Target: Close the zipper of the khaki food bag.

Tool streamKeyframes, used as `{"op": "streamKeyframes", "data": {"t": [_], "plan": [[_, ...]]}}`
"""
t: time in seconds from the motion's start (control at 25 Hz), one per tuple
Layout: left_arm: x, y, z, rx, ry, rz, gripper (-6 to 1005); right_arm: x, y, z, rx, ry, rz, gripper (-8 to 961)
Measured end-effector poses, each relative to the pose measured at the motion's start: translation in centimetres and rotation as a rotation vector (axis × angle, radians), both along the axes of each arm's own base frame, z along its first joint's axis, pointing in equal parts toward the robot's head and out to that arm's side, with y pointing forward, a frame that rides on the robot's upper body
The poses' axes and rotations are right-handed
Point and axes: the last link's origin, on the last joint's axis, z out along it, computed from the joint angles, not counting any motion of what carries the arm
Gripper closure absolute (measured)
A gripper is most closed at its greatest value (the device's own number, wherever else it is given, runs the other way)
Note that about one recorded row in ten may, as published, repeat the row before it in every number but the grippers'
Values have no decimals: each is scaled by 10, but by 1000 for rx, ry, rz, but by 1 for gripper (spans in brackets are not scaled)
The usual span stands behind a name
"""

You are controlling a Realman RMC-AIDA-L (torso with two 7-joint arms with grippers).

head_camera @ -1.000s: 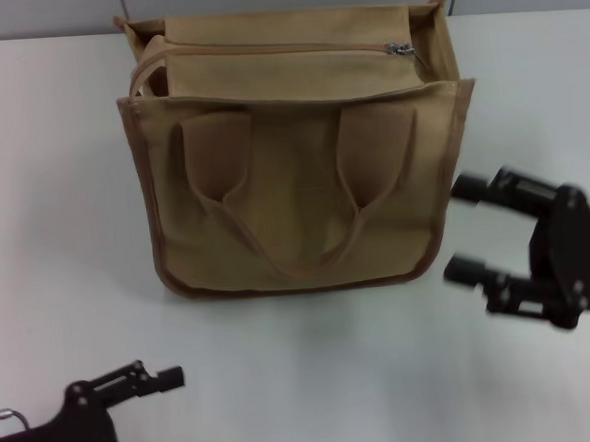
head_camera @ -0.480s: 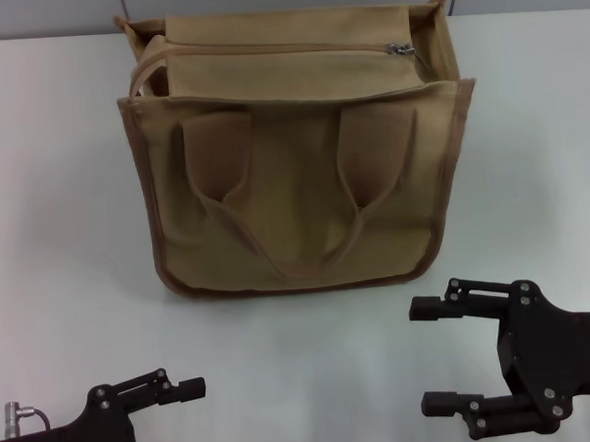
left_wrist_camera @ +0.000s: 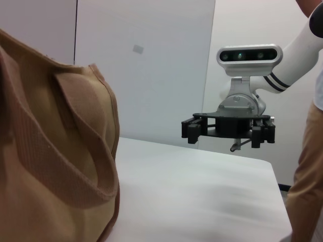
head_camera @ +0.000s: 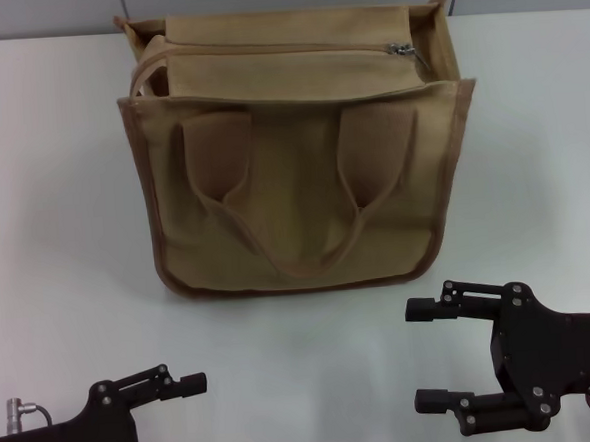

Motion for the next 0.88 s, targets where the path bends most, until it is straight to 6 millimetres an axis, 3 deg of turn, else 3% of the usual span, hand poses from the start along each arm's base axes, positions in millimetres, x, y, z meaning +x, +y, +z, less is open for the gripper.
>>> {"op": "streamKeyframes", "data": {"t": [0.88], "plan": [[7,10,1,5,-15,-32,223,2,1,-3,28,-7,-10,185]]}}
